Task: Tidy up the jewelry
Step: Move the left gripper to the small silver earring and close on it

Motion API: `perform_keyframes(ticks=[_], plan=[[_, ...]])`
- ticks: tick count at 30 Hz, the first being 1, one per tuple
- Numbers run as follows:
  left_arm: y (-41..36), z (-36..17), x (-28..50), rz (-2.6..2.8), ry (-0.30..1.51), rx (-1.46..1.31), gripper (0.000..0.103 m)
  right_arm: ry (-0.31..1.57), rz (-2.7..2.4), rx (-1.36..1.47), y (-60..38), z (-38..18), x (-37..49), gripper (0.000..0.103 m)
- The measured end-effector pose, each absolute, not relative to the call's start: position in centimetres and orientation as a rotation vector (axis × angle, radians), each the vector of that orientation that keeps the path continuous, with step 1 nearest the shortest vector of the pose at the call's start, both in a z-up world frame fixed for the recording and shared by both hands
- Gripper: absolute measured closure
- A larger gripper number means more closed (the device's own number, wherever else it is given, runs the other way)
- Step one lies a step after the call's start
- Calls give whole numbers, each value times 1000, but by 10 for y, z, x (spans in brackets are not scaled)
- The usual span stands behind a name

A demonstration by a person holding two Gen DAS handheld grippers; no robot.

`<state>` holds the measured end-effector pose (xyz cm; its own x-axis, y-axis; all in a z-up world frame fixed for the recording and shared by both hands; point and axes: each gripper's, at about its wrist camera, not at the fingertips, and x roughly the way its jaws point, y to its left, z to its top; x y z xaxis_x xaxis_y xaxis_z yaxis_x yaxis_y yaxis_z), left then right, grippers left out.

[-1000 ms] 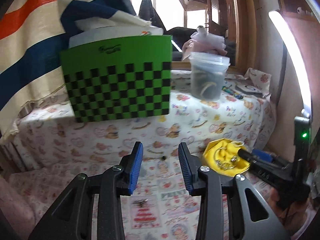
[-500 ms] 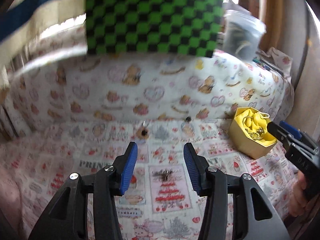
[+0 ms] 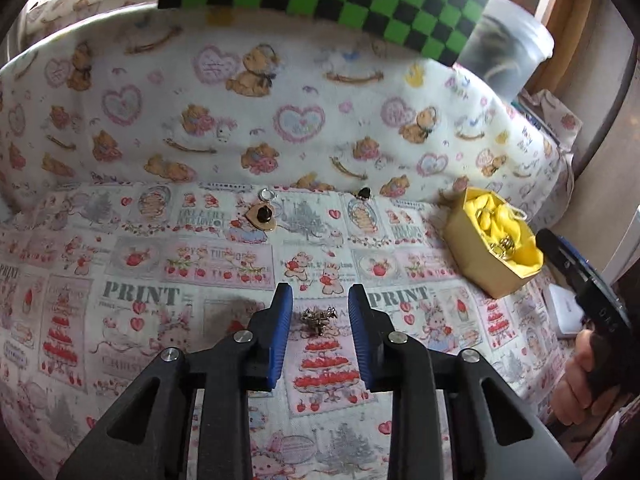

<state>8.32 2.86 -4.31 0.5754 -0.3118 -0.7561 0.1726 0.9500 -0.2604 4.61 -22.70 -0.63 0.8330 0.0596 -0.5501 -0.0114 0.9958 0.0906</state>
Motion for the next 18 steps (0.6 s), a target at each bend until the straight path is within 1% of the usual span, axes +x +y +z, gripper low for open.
perform_keyframes(ticks=[3,7,18], plan=[[28,-43,83,-242,892,-117,77,581,26,72,-226,-7,47,35],[31,-47,85,-255,905,-144,76,591,11,78,-230,-10,50,35],[19,-57,83,-266,925,-92,76,607,17,107,-234,-10,51,35]])
